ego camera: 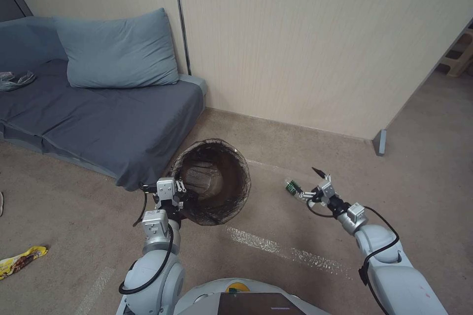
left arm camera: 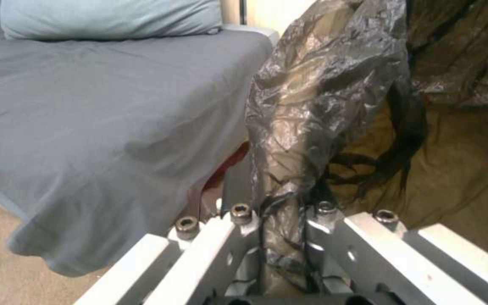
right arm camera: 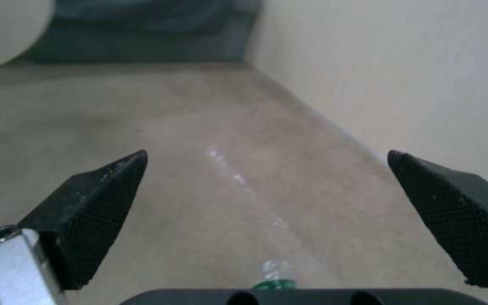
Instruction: Pick up the trash bin, then pick up the garbage from the floor and place it into the trash bin.
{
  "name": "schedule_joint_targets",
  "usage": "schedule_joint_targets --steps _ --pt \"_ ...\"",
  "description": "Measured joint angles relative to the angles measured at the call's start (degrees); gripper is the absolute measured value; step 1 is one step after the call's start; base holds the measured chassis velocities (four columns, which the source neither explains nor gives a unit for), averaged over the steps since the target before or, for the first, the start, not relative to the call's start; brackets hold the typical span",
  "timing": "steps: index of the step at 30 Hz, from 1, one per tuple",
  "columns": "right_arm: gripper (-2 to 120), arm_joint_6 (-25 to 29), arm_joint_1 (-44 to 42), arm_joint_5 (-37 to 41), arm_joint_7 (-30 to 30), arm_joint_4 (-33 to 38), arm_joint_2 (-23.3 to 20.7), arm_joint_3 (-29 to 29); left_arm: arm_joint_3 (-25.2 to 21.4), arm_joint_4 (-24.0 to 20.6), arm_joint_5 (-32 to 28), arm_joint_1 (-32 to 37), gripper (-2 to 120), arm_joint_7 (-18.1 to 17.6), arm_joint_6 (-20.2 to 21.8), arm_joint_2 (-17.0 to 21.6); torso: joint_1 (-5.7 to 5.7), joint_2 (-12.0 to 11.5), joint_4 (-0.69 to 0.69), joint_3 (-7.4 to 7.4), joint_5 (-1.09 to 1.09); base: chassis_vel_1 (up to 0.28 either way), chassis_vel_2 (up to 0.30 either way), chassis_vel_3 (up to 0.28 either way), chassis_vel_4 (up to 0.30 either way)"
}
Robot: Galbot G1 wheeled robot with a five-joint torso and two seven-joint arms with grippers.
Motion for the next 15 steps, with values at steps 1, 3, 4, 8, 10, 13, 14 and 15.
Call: schedule_joint_targets --steps 1,3,4,8,10,13,14,15 --pt "100 0.9 -0.1 -0.1 -2.3 -0.7 -0.4 0.2 0.0 0.0 0.0 0.0 3 0.0 0.0 0.0 0.00 0.0 0.00 0.00 0.00 0.000 0.000 0.000 0.000" --pt "100 1.7 -0.1 -0.2 -4.4 -1.3 -0.7 0.4 0.0 0.1 0.1 0.0 3 0.0 0.0 0.0 0.00 0.0 0.00 0.00 0.00 0.000 0.000 0.000 0.000" --pt "100 2.1 -0.1 -0.3 -5.4 -1.6 -0.8 0.5 0.1 0.2 0.1 -0.1 3 0.0 -0.1 0.0 0.00 0.0 -0.01 0.00 0.00 0.000 0.000 0.000 0.000" --pt "100 2.4 -0.2 -0.3 -6.2 -1.8 -0.9 0.6 0.2 0.2 0.1 -0.1 3 -0.1 -0.1 -0.1 0.00 0.0 0.00 0.00 0.00 0.000 0.000 0.000 0.000" --pt "100 2.4 -0.2 -0.3 -6.2 -1.8 -0.9 0.6 0.2 0.2 0.1 -0.1 3 -0.1 -0.1 -0.1 0.00 0.0 0.00 0.00 0.00 0.000 0.000 0.000 0.000" --pt "100 2.6 -0.2 -0.3 -7.2 -2.2 -0.9 0.7 0.1 0.2 0.2 -0.1 3 -0.1 -0.1 0.0 0.00 0.0 0.00 0.00 0.00 0.000 0.000 0.000 0.000" --pt "100 2.6 -0.2 -0.3 -7.2 -2.2 -0.9 0.7 0.1 0.2 0.2 -0.1 3 -0.1 -0.1 0.0 0.00 0.0 0.00 0.00 0.00 0.000 0.000 0.000 0.000" --pt "100 2.9 -0.1 -0.3 -8.6 -2.7 -0.8 0.9 0.1 0.1 0.2 -0.1 3 -0.1 -0.1 0.0 0.00 0.0 0.01 0.00 -0.01 0.000 0.000 0.000 0.000"
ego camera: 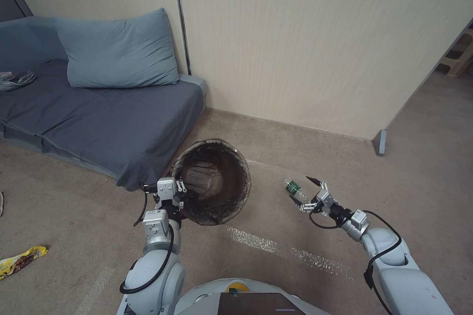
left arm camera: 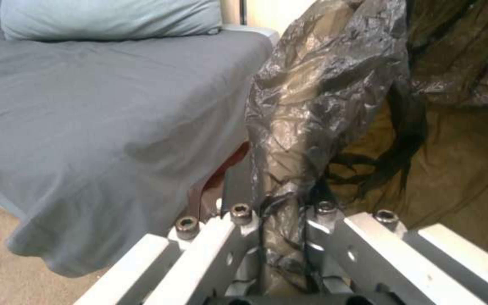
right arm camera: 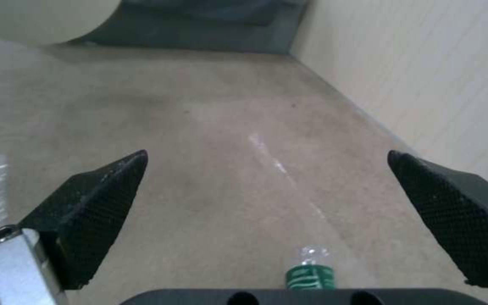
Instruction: Pick up the trash bin, then pick up the garbage from the floor and place it into the trash bin.
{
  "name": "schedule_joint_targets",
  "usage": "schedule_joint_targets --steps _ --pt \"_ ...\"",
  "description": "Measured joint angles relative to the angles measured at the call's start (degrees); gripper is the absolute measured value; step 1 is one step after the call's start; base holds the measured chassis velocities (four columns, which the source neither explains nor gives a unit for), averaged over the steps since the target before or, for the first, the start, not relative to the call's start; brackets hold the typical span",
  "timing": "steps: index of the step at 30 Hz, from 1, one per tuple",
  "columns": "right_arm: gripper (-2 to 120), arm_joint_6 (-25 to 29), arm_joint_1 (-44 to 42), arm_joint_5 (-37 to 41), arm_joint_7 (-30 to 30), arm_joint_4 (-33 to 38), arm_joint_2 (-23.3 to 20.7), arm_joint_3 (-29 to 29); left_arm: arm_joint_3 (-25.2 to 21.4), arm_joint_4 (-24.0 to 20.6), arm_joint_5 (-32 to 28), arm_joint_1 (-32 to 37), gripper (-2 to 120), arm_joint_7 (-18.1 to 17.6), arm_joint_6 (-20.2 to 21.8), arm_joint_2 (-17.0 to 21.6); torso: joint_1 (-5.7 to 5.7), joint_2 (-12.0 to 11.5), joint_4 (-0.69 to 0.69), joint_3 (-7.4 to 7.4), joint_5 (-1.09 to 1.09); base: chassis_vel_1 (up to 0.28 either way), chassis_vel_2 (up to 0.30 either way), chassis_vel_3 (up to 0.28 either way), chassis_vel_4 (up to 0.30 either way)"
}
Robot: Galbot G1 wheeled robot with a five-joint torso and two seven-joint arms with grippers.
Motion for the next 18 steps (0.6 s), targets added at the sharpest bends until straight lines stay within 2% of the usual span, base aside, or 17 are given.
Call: schedule_joint_targets --steps 2,3,5,6,9,18 --pt "100 0.7 0.1 -0.1 -3.8 -1.4 0.4 0.6 0.0 -0.1 0.0 0.1 3 0.0 0.0 0.0 0.00 0.0 0.00 0.00 0.00 0.000 0.000 0.000 0.000" --pt "100 0.7 0.1 -0.1 -3.8 -1.4 0.4 0.6 0.0 -0.1 0.0 0.1 3 0.0 0.0 0.0 0.00 0.0 0.00 0.00 0.00 0.000 0.000 0.000 0.000" --pt "100 1.8 0.4 -0.2 -9.0 -3.3 0.9 1.4 0.0 -0.2 0.1 0.2 3 0.0 0.0 0.1 0.00 0.0 -0.01 0.00 0.00 0.000 0.000 0.000 0.000" --pt "100 1.8 0.4 -0.2 -9.0 -3.3 0.9 1.4 0.0 -0.2 0.1 0.2 3 0.0 0.0 0.1 0.00 0.0 -0.01 0.00 0.00 0.000 0.000 0.000 0.000" --pt "100 3.1 0.7 -0.3 -15.5 -5.6 1.6 2.3 0.0 -0.5 0.1 0.4 3 -0.1 0.0 0.2 0.00 0.0 -0.01 0.00 0.00 0.000 0.000 0.000 0.000" --pt "100 3.5 1.2 -0.5 -17.4 -7.0 1.9 2.6 0.1 -0.8 0.3 0.5 3 -0.1 0.0 0.3 0.00 0.0 -0.01 0.00 -0.02 0.000 0.000 0.000 0.000"
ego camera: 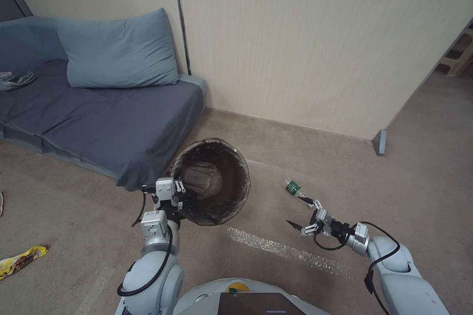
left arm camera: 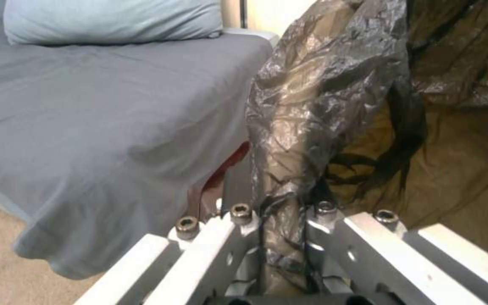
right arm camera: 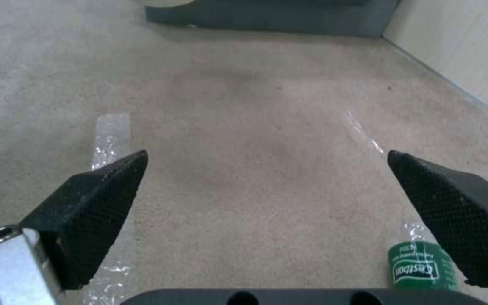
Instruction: Pick up the trash bin, then pick up the garbage from the floor and place it into the trash bin.
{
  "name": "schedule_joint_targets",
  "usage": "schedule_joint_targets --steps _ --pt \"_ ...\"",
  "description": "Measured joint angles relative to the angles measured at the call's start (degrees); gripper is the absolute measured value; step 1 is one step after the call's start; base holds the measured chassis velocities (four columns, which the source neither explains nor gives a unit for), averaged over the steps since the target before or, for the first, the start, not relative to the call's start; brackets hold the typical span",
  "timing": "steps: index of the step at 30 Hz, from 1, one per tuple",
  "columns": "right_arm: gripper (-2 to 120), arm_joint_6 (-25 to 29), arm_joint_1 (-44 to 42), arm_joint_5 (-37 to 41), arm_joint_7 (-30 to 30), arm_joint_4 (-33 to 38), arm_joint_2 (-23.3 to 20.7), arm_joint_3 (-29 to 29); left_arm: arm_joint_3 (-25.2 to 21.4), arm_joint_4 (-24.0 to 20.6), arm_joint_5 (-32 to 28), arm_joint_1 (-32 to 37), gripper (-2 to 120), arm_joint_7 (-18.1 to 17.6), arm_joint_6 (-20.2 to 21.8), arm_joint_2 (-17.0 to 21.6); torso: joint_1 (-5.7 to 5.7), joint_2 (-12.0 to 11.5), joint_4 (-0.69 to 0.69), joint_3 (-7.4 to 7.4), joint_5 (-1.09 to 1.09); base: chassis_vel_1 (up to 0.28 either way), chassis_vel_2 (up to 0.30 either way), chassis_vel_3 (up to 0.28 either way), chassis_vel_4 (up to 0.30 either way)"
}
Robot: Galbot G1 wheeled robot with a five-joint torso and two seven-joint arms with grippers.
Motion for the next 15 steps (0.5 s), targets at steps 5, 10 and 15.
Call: schedule_joint_targets --steps 5,10,15 --pt "100 -1.0 4.7 -2.0 5.5 -7.5 0.9 -2.3 0.1 -0.1 0.1 0.1 3 0.0 0.0 0.0 0.00 0.0 0.03 0.00 0.08 0.000 0.000 0.000 0.000" --pt "100 -1.4 5.9 -2.1 8.9 -8.7 1.0 -2.6 0.1 -0.3 0.1 0.1 3 0.0 0.0 0.0 0.00 0.0 0.01 0.00 0.05 0.000 0.000 0.000 0.000" --pt "100 -1.6 6.5 -2.1 12.1 -9.7 0.8 -2.8 0.1 -0.3 0.2 0.1 3 0.0 0.0 0.0 0.00 0.0 0.00 0.00 0.01 0.000 0.000 0.000 0.000"
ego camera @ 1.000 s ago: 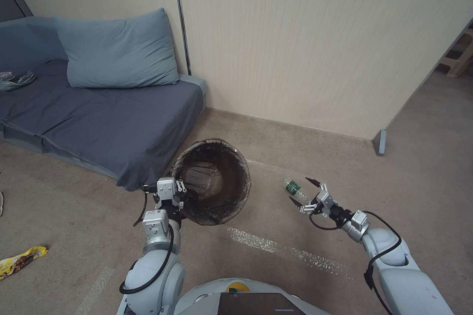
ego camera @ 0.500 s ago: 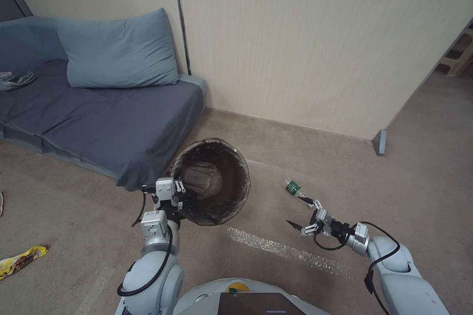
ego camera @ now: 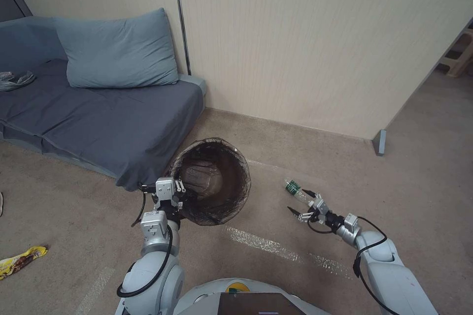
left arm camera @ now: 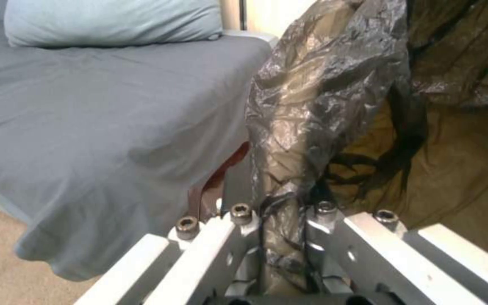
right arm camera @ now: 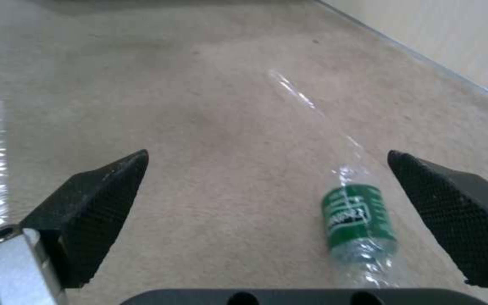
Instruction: Pick up the trash bin, then pick up the garbage from the floor and place it into the trash bin.
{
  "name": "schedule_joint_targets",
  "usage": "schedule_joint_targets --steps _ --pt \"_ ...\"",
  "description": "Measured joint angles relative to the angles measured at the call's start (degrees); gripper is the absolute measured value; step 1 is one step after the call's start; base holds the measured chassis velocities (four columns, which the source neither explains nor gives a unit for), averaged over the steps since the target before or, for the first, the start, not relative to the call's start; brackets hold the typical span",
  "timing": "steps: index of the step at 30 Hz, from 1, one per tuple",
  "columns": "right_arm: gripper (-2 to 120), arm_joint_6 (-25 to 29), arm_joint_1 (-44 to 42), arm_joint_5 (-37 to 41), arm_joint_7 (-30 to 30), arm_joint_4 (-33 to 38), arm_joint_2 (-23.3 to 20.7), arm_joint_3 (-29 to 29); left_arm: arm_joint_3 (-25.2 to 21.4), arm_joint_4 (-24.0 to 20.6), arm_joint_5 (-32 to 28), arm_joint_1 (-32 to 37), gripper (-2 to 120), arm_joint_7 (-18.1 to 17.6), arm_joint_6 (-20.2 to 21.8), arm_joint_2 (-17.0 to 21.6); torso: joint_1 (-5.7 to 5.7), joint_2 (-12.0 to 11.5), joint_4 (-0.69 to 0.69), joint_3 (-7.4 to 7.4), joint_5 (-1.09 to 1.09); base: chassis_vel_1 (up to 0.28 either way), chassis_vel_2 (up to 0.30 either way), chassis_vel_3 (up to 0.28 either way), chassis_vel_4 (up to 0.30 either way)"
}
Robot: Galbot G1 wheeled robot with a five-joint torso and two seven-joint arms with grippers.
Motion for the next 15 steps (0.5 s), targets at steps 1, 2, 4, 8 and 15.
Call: schedule_joint_targets --steps 1,2,4,8,15 --pt "100 0.0 0.0 0.0 0.3 -0.1 0.0 0.0 0.0 0.0 0.0 0.0 3 0.0 0.0 0.0 0.00 0.0 0.00 0.00 0.00 0.000 0.000 0.000 0.000" --pt "100 0.0 0.1 0.0 0.7 -0.3 -0.1 -0.1 0.0 0.0 0.0 0.0 3 0.0 0.0 0.0 0.00 0.0 0.01 0.00 0.00 0.000 0.000 0.000 0.000" --pt "100 -0.1 0.3 0.5 2.4 -0.9 -0.1 -0.1 0.0 0.0 0.0 0.0 3 0.0 0.0 0.0 0.00 0.0 0.01 0.00 0.00 0.000 0.000 0.000 0.000" --pt "100 -0.9 0.1 1.8 4.7 -1.0 -0.3 -0.3 0.1 0.0 0.1 0.0 3 0.0 0.0 0.0 0.00 0.0 0.01 0.00 0.00 0.000 0.000 0.000 0.000" --pt "100 -1.1 0.0 1.9 5.3 -1.0 -0.5 -0.3 0.2 0.0 0.1 0.0 3 0.0 0.0 0.0 0.00 0.0 0.01 0.00 0.01 0.000 0.000 0.000 0.000"
